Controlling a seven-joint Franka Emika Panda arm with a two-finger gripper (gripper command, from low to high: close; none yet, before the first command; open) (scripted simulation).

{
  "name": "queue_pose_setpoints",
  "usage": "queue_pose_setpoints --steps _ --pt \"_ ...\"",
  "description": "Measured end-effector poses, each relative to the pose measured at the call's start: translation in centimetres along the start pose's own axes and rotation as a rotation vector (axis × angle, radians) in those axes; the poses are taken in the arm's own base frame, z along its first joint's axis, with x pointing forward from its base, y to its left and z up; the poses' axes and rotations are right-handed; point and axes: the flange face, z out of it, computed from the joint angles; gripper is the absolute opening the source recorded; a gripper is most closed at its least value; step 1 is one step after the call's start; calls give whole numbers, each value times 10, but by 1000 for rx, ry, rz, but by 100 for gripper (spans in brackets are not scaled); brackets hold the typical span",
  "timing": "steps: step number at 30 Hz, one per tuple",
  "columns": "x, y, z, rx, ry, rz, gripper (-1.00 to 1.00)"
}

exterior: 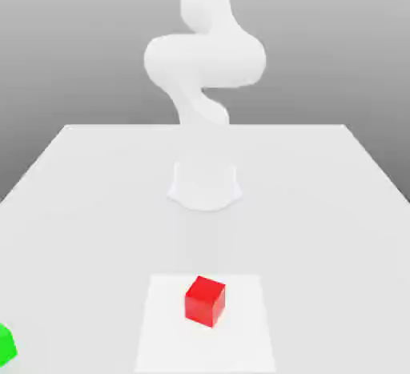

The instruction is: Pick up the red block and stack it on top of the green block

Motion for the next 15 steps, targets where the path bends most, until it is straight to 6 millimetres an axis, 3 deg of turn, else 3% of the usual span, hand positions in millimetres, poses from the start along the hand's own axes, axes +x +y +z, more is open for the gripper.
queue_pose_setpoints --steps 3,7,11,15 --pt "-11 17 80 -75 -93 72 0" --pt "-40 50 169 -185 -190 155 0" --pt "-80 92 243 -309 -265 231 0" --pt "-126 144 301 -448 -316 299 0"
